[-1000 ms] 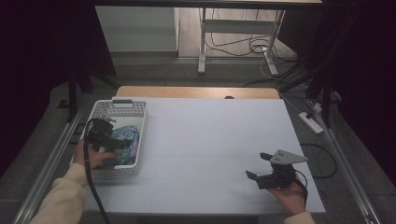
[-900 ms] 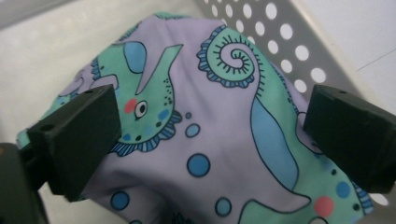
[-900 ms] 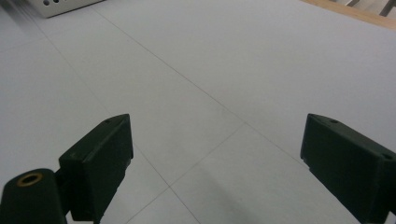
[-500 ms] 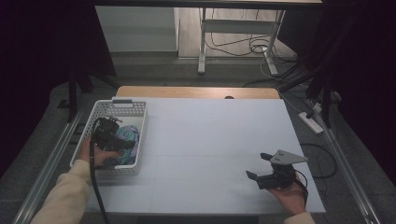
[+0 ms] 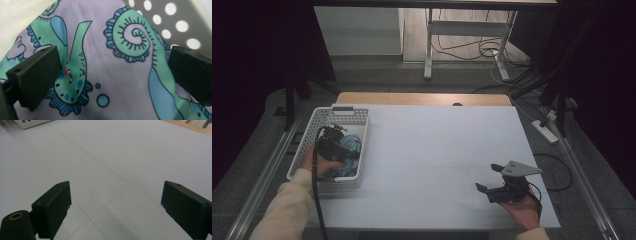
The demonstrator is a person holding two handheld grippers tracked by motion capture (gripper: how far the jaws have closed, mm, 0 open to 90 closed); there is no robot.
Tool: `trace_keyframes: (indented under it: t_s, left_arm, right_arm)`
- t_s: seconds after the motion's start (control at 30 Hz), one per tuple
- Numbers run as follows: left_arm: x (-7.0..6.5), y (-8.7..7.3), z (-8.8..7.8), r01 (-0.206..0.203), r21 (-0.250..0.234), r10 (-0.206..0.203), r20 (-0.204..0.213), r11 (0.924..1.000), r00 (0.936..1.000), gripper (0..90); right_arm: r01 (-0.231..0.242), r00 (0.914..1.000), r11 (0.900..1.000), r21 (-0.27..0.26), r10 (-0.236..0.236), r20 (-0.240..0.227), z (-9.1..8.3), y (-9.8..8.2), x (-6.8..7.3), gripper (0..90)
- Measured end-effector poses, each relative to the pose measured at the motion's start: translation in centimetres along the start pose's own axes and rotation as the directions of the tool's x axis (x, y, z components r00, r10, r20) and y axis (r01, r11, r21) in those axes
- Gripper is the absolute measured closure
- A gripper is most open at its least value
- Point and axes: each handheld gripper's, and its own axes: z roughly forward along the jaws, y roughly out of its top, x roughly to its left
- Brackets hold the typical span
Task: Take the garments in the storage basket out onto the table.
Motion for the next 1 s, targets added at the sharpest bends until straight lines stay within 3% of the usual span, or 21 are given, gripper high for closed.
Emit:
trace_keyframes:
  t_s: [0.5,0.77,1.0]
  left_arm:
    - [0.1,0.3,1.3,0.0,0.062,-0.001,0.02,0.998,0.9998,0.3]
    - [0.1,0.4,1.6,-0.006,0.082,0.005,0.018,0.9966,0.9998,13.0]
    - [0.2,0.4,1.7,-0.019,0.089,0.015,0.04,0.9958,0.9991,30.4]
  right_arm:
    - [0.001,1.0,1.0,-0.001,-0.001,0.002,0.0,0.0,0.0,9.6]
    - [0.005,1.0,1.0,0.003,-0.005,0.005,0.0,0.0,0.1,9.6]
    - [0.006,0.9999,1.0,0.005,-0.006,0.012,-0.1,-0.1,0.1,9.6]
